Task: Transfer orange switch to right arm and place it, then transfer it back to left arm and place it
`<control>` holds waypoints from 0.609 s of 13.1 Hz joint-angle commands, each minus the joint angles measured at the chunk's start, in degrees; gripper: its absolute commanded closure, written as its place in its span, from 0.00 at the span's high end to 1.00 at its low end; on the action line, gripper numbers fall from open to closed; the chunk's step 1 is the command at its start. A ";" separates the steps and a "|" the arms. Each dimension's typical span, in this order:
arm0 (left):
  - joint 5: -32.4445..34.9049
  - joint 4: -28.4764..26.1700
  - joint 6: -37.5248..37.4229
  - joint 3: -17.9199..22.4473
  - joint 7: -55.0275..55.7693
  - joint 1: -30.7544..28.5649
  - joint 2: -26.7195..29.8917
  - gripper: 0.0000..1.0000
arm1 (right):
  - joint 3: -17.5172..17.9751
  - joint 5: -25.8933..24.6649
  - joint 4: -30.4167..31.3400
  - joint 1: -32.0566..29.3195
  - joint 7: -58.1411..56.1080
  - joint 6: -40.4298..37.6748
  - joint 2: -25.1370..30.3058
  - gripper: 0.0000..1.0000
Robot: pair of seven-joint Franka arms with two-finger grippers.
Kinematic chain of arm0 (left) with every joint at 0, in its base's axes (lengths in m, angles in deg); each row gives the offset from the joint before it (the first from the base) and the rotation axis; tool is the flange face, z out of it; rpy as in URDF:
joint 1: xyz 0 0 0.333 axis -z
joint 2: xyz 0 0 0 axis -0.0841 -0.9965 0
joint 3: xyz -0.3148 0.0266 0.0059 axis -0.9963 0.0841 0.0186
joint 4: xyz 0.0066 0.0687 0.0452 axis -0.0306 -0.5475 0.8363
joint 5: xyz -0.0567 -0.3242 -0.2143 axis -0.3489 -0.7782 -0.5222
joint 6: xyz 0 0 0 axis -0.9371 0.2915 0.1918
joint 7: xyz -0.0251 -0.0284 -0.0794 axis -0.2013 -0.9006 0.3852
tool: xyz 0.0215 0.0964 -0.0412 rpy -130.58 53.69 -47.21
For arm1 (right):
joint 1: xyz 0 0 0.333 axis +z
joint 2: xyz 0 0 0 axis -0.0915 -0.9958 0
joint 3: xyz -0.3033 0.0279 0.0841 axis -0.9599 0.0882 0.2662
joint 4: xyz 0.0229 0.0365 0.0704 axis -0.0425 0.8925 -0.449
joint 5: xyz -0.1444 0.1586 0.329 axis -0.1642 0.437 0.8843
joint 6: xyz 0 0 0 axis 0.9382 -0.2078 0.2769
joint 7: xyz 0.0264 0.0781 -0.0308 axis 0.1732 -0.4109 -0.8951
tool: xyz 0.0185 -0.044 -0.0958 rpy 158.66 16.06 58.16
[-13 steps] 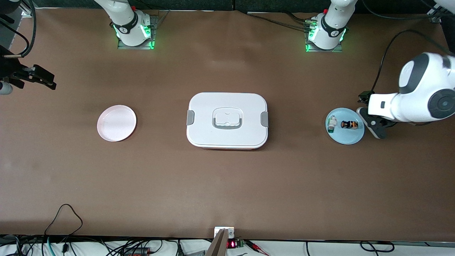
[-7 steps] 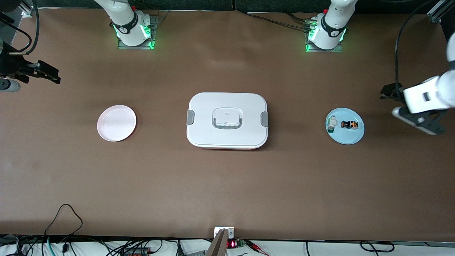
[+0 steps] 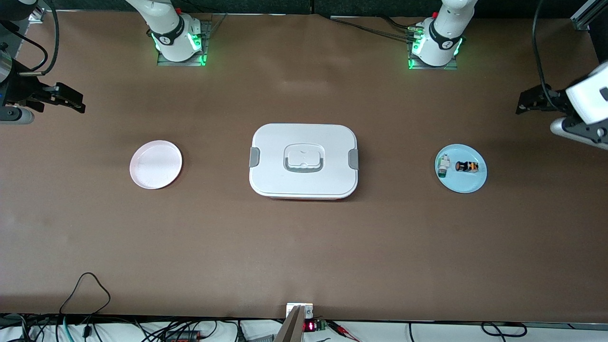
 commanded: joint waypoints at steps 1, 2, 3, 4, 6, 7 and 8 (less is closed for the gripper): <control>-6.24 -0.54 -0.52 20.45 1.95 17.06 4.64 1.00 | 0.86 0.90 2.02 -1.06 -0.33 0.67 1.99 1.00; -10.28 -2.55 -0.35 28.63 1.95 22.43 6.06 1.00 | 0.86 0.98 1.50 -1.06 -0.41 0.14 1.90 1.00; -12.41 -3.61 -0.35 34.37 1.87 26.66 6.94 1.00 | 0.86 0.98 1.23 -1.15 -0.42 0.05 1.90 1.00; -12.77 -4.32 -0.26 38.60 1.34 30.01 7.47 1.00 | 0.86 0.98 0.36 -1.15 -0.42 -0.04 1.55 1.00; -12.60 -6.16 1.66 39.35 0.99 30.92 9.13 1.00 | 0.86 0.98 0.26 -1.15 -0.33 -1.52 1.64 1.00; -12.34 -7.91 4.29 39.43 0.73 31.45 10.36 1.00 | 0.78 0.98 0.17 -1.15 -0.33 -1.97 1.72 1.00; -12.17 -8.71 6.23 39.43 -0.67 32.23 10.99 1.00 | 0.77 0.98 0.17 -1.15 -0.24 -2.06 1.81 1.00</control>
